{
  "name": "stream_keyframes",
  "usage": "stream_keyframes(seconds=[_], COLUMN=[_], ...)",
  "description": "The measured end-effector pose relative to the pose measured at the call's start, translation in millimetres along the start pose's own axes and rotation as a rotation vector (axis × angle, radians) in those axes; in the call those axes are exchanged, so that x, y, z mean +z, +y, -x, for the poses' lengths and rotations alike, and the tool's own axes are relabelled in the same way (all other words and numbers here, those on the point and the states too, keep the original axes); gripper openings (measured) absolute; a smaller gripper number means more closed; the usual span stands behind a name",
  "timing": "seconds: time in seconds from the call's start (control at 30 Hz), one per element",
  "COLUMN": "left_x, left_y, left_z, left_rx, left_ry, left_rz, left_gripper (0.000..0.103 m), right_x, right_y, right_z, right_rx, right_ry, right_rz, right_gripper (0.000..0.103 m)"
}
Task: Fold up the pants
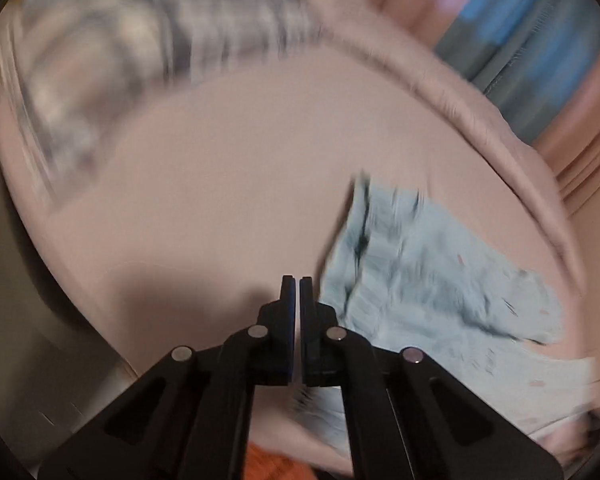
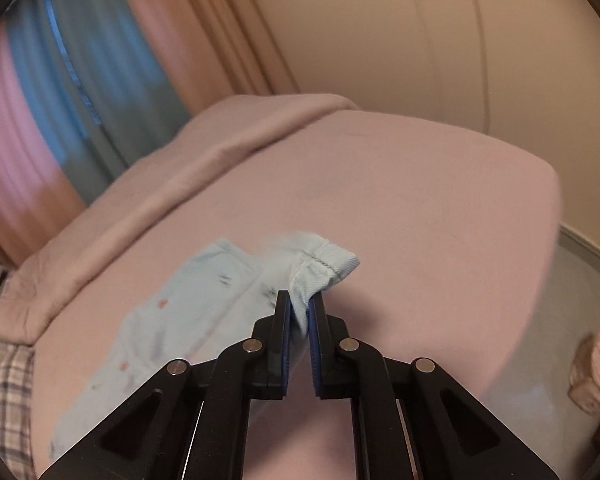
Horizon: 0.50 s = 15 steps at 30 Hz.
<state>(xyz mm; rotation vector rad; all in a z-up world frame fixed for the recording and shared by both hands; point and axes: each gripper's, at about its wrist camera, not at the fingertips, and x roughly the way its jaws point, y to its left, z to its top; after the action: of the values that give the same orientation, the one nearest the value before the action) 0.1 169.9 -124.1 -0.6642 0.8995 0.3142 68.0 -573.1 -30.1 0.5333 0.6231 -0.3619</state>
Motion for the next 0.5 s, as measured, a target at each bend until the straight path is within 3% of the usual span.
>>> stream_keyframes(seconds=[0.13, 0.27, 0.4, 0.5], left_x=[-12, -9, -17, -23], left_y=[3, -12, 0, 16], left_z=[-19, -15, -9, -4], left_rx=[-0.010, 0.018, 0.062, 0.046], left_ry=[0.083, 0.072, 0.050, 0.073], left_rz=[0.002, -0.035, -0.016, 0.033], left_gripper=[0.000, 0.008, 0.047, 0.051], right_x=[-36, -54, -51, -51], right_y=[-32, -44, -40, -35], right_z=[-37, -58, -64, -65], right_rx=[-0.113, -0.166, -0.180, -0.202], right_ry=[0.162, 0.218, 0.221, 0.221], right_rz=[-0.019, -0.035, -0.020, 0.012], right_gripper=[0.009, 0.009, 0.009, 0.009])
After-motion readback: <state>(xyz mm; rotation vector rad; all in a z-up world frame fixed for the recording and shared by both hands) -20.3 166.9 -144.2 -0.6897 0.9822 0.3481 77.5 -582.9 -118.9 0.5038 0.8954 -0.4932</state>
